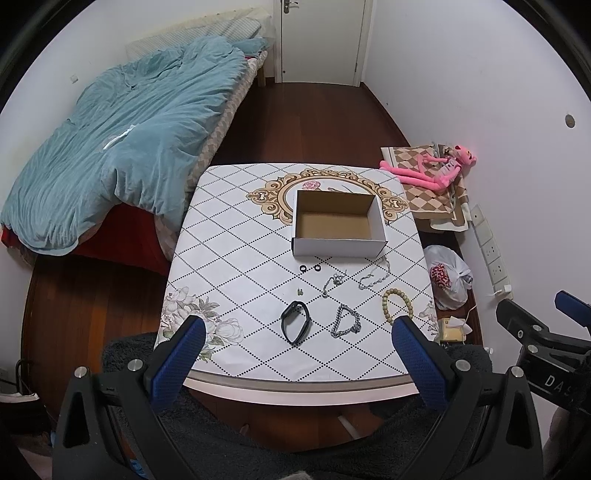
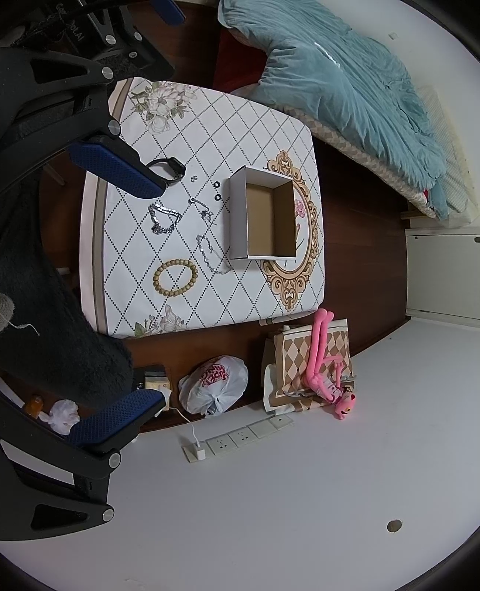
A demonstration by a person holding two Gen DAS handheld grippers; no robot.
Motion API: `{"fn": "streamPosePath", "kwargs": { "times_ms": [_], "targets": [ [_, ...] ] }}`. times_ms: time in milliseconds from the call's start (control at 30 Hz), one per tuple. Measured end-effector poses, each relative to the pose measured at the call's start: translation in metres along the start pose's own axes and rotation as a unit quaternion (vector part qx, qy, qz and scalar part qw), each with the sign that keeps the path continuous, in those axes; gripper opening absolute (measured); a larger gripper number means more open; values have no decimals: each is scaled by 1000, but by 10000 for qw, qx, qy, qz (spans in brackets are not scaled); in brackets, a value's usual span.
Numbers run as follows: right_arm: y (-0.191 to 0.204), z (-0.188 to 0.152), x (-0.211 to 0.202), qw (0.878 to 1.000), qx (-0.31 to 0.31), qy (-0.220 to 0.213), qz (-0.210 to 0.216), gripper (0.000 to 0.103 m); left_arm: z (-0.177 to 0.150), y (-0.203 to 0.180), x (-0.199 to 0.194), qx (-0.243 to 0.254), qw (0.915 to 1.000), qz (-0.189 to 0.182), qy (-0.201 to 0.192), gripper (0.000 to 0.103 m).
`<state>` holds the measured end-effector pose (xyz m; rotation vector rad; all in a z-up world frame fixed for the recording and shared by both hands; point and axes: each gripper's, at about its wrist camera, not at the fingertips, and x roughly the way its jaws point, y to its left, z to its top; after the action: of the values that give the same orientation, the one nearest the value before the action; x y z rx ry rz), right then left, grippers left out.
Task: Organize jewelry
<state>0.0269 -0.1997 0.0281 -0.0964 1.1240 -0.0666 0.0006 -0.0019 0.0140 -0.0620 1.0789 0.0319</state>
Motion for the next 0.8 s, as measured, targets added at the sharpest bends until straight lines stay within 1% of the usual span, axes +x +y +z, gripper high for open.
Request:
{"fn": "streamPosePath", "kwargs": {
  "times_ms": [433,700,800],
  "targets": [
    [3,0,-4,10000,-5,-51,-9,103,3,-1,-7,2,10000,-1,-64,103],
    [5,-5,-7,9999,-7,-104,24,103,3,-2,-8,11,10000,-4,-85,103],
    [3,-5,-4,9999,48,-133,35,103,6,-1,-4,8,9999,28,-166,103]
  ]
}}
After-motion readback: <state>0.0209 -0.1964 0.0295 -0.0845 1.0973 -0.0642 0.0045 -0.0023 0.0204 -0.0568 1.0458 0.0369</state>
